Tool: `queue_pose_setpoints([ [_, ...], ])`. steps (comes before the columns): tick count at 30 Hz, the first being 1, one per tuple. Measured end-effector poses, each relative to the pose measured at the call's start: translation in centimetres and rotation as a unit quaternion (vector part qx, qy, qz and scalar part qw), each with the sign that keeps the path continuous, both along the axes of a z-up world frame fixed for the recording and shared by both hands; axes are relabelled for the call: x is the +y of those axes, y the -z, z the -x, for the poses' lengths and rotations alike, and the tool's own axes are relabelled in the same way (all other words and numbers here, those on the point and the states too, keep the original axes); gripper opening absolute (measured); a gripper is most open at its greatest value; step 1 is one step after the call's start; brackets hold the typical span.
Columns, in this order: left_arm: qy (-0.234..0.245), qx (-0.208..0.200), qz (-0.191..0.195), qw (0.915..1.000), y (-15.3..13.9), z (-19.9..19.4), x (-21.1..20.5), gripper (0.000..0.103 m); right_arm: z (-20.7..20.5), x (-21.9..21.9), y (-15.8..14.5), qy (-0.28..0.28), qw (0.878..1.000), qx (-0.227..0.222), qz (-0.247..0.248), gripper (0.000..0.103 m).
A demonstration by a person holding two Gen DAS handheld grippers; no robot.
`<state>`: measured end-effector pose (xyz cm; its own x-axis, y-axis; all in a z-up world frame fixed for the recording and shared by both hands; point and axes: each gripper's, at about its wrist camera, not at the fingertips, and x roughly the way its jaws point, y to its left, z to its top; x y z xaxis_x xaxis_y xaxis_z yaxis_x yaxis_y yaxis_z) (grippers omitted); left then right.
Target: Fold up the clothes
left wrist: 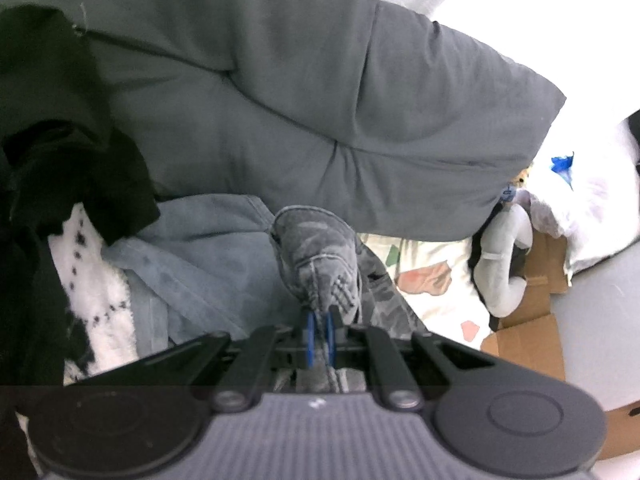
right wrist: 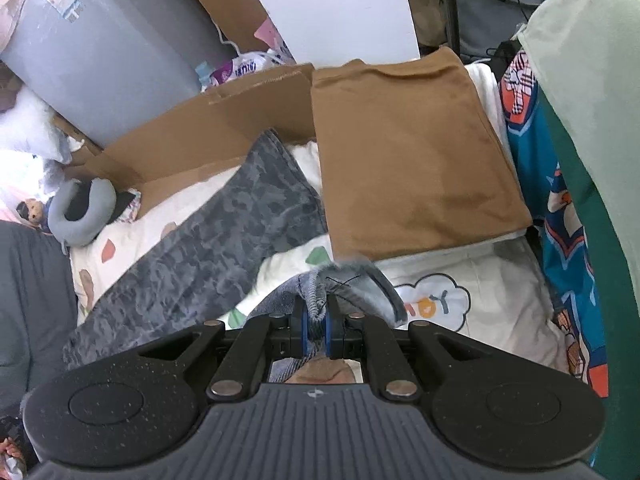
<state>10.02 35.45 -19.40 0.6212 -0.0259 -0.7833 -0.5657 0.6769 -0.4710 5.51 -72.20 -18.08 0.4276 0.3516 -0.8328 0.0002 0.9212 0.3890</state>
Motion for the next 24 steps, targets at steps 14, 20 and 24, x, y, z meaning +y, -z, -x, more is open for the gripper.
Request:
queue_pose_setpoints([
  [14, 0.007, 0.013, -0.010, 0.9998, -2.2, -3.9, -2.1, 0.006, -5.3, 0.0, -3.9, 0.018, 0.998, -0.045, -0.051, 0.006],
  [20, 0.010, 0.017, -0.012, 0.9997, -2.6, -5.4, -3.0, 0.007, -6.4, 0.1, -2.5, 0.022, 0.998, -0.025, -0.046, 0.006],
  [24, 0.017, 0.024, -0.015, 0.9994, -2.3, -4.7, -2.9, 0.007, -5.6, -0.8, -1.0, 0.023, 0.999, -0.002, -0.039, 0.006],
])
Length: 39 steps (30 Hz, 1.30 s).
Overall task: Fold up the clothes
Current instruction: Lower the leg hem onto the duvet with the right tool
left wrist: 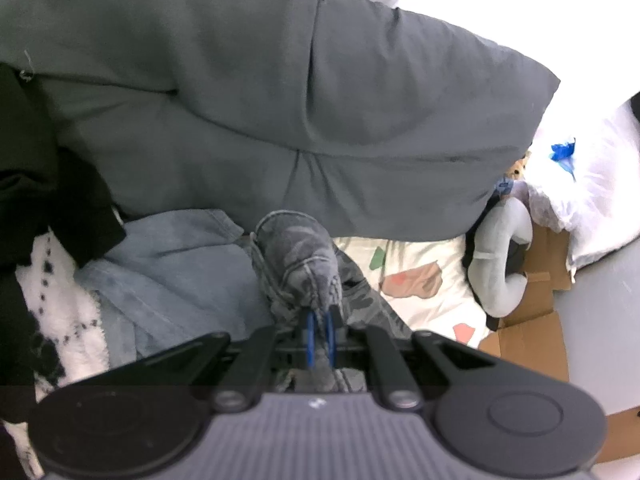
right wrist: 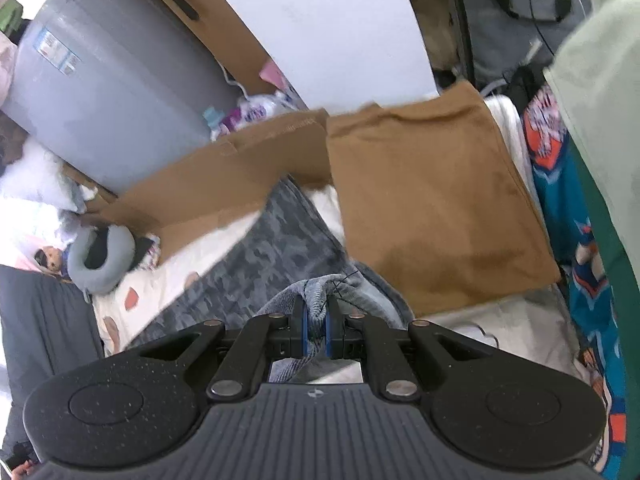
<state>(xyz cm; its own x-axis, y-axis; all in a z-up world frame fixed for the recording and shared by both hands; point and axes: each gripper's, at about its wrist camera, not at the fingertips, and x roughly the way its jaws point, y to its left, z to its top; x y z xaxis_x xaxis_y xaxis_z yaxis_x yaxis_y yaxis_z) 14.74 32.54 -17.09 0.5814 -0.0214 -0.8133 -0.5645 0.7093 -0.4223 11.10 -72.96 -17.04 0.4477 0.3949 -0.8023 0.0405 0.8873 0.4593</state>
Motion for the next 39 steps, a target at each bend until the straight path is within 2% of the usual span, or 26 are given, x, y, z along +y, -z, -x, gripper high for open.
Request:
queue_pose_setpoints([
  [5, 0.006, 0.022, -0.006, 0.9997, 1.7, 3.0, 1.1, 0.007, 3.3, -1.9, 2.8, 0.002, 0.999, 0.039, 0.012, 0.006],
  [12, 0.003, 0.056, -0.010, 0.9984, 6.3, 7.8, 2.9, 0.006, 9.0, -4.1, 10.3, 0.020, 0.992, 0.119, 0.039, 0.006],
  [15, 0.005, 0.062, -0.013, 0.9980, 7.7, 8.8, 3.4, 0.007, 11.3, -4.7, 13.6, 0.033, 0.986, 0.154, 0.047, 0.006],
  [20, 0.008, 0.065, -0.020, 0.9977, 8.9, 9.2, 4.2, 0.007, 14.6, -5.4, 17.1, 0.039, 0.978, 0.195, 0.066, 0.006],
  [32, 0.031, 0.078, -0.063, 0.9945, 9.0, 9.5, 3.6, 0.007, 17.4, -5.7, 22.8, 0.031, 0.958, 0.274, 0.079, 0.006],
  [35, 0.031, 0.092, -0.079, 0.9921, 10.1, 9.1, 3.2, 0.007, 17.4, -5.7, 24.5, 0.032, 0.954, 0.288, 0.081, 0.006],
  [39, 0.022, 0.118, -0.091, 0.9885, 13.1, 9.0, 3.1, 0.007, 16.9, -5.2, 26.4, 0.021, 0.951, 0.294, 0.090, 0.006],
])
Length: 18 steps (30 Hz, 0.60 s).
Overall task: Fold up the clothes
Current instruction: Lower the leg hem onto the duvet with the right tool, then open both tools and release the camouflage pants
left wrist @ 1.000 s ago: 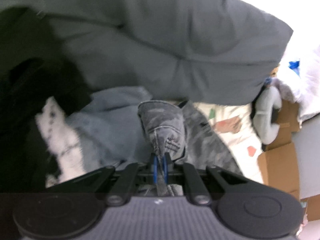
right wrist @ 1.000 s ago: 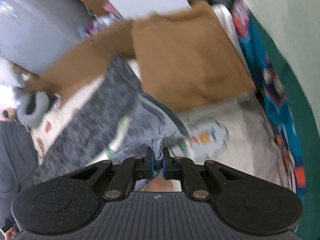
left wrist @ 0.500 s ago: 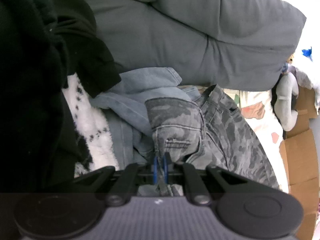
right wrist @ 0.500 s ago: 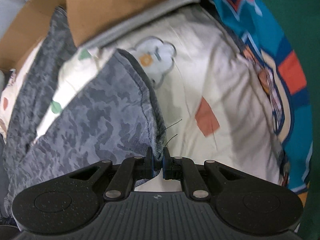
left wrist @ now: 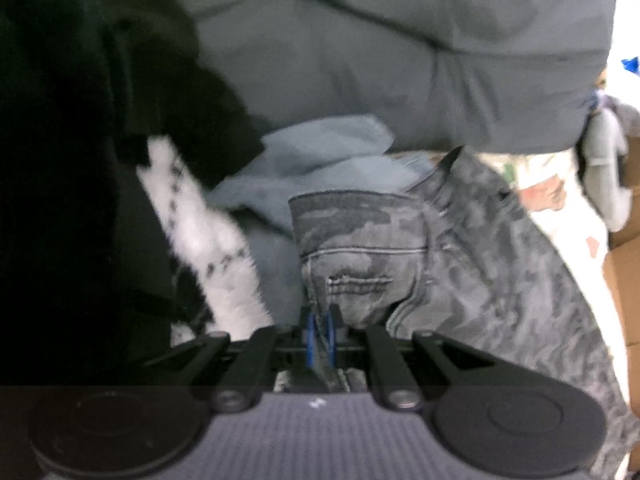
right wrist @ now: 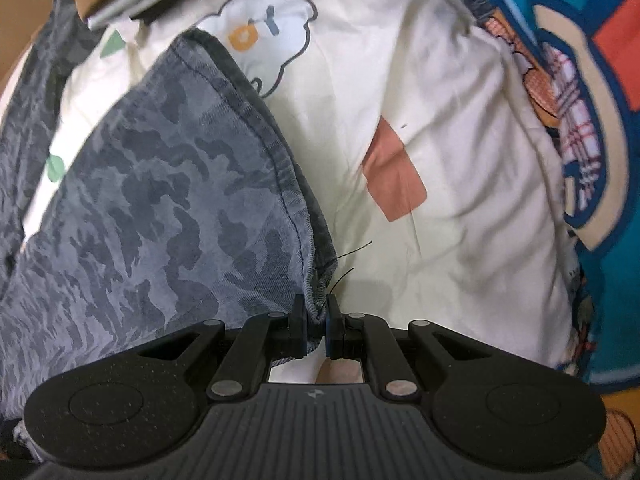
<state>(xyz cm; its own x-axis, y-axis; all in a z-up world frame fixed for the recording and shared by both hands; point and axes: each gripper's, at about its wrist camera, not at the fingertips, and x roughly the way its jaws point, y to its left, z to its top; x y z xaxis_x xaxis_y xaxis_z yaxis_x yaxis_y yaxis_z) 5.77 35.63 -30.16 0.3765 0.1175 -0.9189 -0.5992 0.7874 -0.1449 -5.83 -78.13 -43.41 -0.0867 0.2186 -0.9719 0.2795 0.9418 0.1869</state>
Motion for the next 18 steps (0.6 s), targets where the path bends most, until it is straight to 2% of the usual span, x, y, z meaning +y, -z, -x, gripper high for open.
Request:
queue_pose_setpoints([
  [7, -0.001, 0.005, -0.016, 0.9999, 4.1, 0.5, 0.8, 0.007, 0.4, 0.7, 3.6, -0.010, 1.000, 0.021, 0.013, 0.006],
  [12, -0.002, 0.006, -0.029, 0.9996, 5.5, 0.4, 0.8, 0.007, 0.9, 1.4, 5.4, -0.020, 0.999, 0.031, 0.024, 0.006],
  [15, -0.003, 0.004, -0.032, 0.9995, 5.4, 0.4, 0.8, 0.007, 1.1, 1.8, 5.3, -0.028, 0.999, 0.034, 0.029, 0.006],
  [18, 0.006, 0.017, -0.038, 0.9991, 4.1, 0.4, 0.8, 0.007, 1.9, 1.8, 4.1, -0.019, 0.998, 0.046, 0.029, 0.006],
])
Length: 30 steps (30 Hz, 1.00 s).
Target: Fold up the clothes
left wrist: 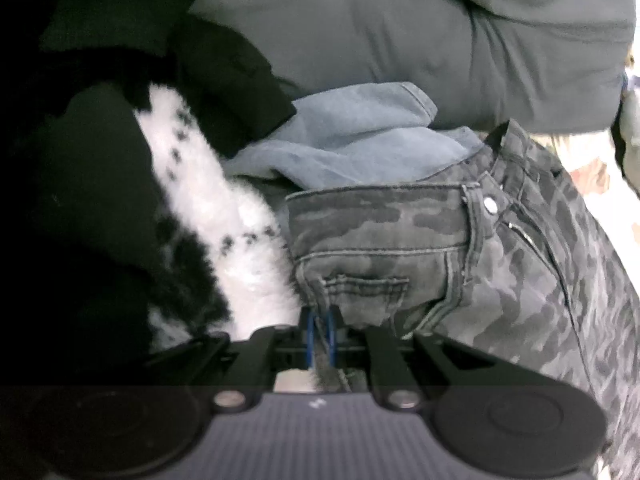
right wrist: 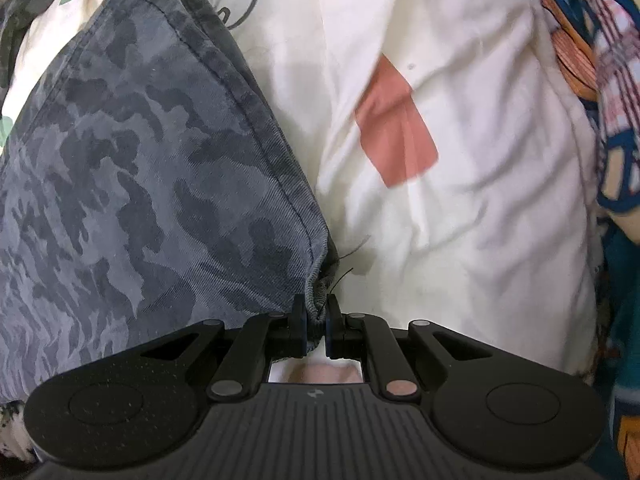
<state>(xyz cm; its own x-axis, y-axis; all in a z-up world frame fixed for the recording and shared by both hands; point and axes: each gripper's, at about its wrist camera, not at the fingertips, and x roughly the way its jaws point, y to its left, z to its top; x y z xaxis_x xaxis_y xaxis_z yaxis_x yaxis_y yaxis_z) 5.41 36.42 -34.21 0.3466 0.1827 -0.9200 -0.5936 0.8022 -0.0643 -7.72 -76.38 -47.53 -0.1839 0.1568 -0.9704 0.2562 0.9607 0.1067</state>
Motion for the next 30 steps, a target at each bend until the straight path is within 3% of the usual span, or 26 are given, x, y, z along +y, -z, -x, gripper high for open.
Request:
queue_pose_setpoints([
  [5, 0.010, 0.004, -0.002, 0.9999, -1.9, -0.7, 0.1, 0.007, 0.6, 0.5, -0.7, -0.001, 1.000, 0.006, 0.003, 0.006],
  [11, 0.008, 0.028, -0.006, 0.9996, 1.1, -0.6, 0.1, 0.008, 0.5, 0.9, 1.3, -0.006, 1.000, 0.015, 0.013, 0.006],
  [14, 0.010, 0.046, -0.025, 0.9986, 1.9, -0.9, -0.6, 0.015, 0.0, 0.9, 1.2, -0.004, 1.000, 0.010, 0.015, 0.009],
  [18, 0.013, 0.050, -0.045, 0.9976, 0.7, -1.1, -1.2, 0.017, -1.0, 1.3, -0.6, -0.030, 0.999, -0.023, 0.024, 0.019],
  [22, 0.008, 0.036, -0.056, 0.9977, -1.7, -0.9, -1.4, 0.029, -2.6, 1.2, -3.1, -0.039, 0.996, -0.070, 0.026, 0.022],
  [25, 0.017, 0.014, -0.059, 0.9980, -3.8, -0.6, -2.3, 0.039, -4.0, 0.7, -4.5, -0.043, 0.992, -0.113, 0.018, 0.032],
  [30, 0.056, -0.015, -0.044, 0.9973, -5.4, -1.0, -5.6, 0.039, -6.4, 0.3, -5.4, -0.043, 0.984, -0.170, -0.003, 0.037],
])
